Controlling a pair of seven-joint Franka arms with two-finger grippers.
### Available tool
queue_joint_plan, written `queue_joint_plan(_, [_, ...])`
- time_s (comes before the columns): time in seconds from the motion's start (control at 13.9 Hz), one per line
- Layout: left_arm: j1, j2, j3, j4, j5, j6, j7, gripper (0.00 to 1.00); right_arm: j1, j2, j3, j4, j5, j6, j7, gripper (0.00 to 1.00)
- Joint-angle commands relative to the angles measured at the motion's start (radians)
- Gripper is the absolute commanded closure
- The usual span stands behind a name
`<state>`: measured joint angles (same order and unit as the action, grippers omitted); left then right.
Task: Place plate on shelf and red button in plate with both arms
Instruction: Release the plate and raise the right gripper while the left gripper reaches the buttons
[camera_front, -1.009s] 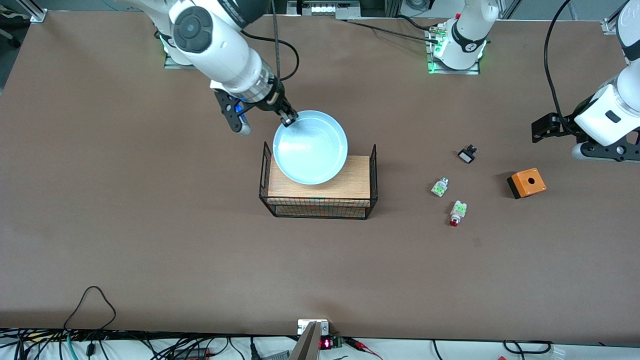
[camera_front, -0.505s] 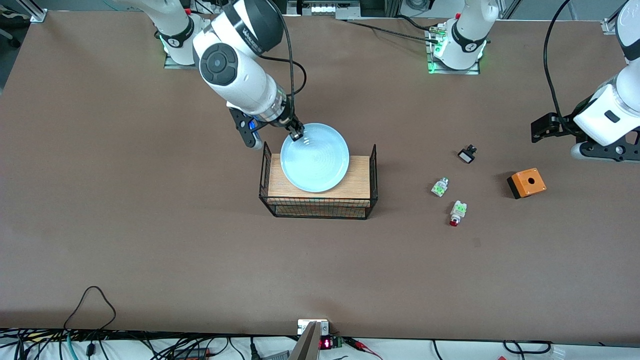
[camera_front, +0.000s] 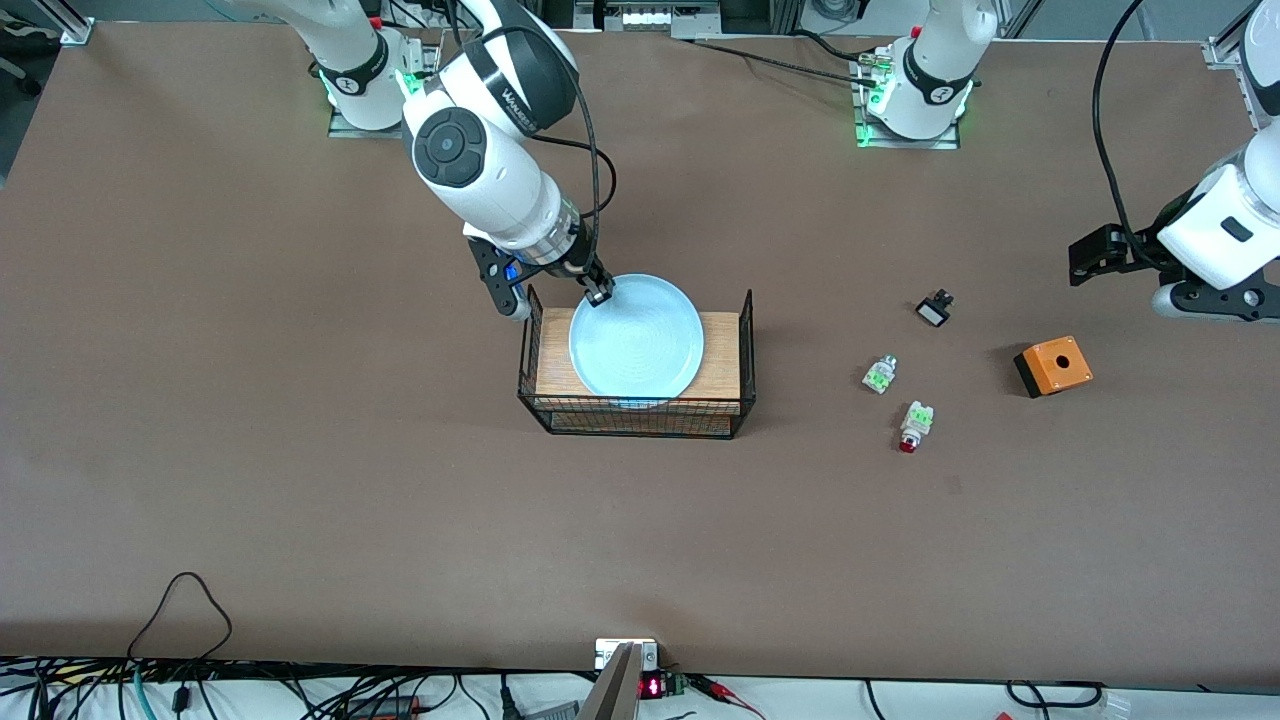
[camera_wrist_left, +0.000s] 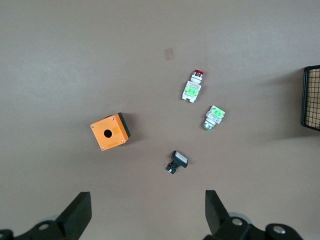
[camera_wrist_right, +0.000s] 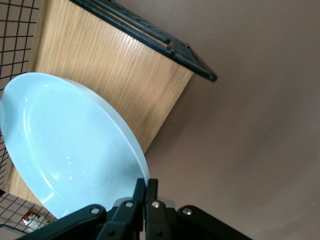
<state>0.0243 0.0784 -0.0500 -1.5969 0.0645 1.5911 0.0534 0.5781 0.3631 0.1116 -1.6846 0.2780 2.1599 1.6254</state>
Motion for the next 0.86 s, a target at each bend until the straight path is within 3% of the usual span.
queue_joint_plan(0.0, [0.005,0.082,0.002,0.046,-0.008,-0.017,0.037,0.0,0.002,0.013,-0.01,0.002,-0.033,0.043,-0.016,1.0])
queue_joint_plan(0.14, [0.006,0.154,0.007,0.113,-0.021,-0.016,0.036,0.0,-0.006,0.019,-0.012,0.003,-0.033,0.043,-0.044,0.95])
queue_joint_plan(0.22, [0.0,0.231,0.006,0.155,-0.029,-0.019,0.036,0.0,-0.009,0.02,-0.012,0.002,-0.03,0.043,-0.068,0.71])
queue_joint_plan(0.29, [0.005,0.285,0.001,0.19,-0.038,-0.022,0.048,0.0,-0.017,0.019,-0.012,0.002,-0.029,0.041,-0.073,0.16])
queue_joint_plan(0.36, [0.006,0.299,0.004,0.201,-0.082,-0.02,0.078,0.0,-0.014,0.019,-0.013,0.005,-0.031,0.043,-0.064,0.0])
queue_joint_plan(0.58, [0.022,0.339,-0.002,0.195,-0.198,-0.02,0.117,0.0,-0.02,-0.015,-0.044,0.032,-0.031,0.043,-0.09,0.0])
queue_joint_plan(0.79, [-0.026,0.354,-0.005,0.183,-0.141,0.018,0.117,0.0,-0.027,-0.062,-0.059,0.051,-0.043,0.028,-0.13,0.0])
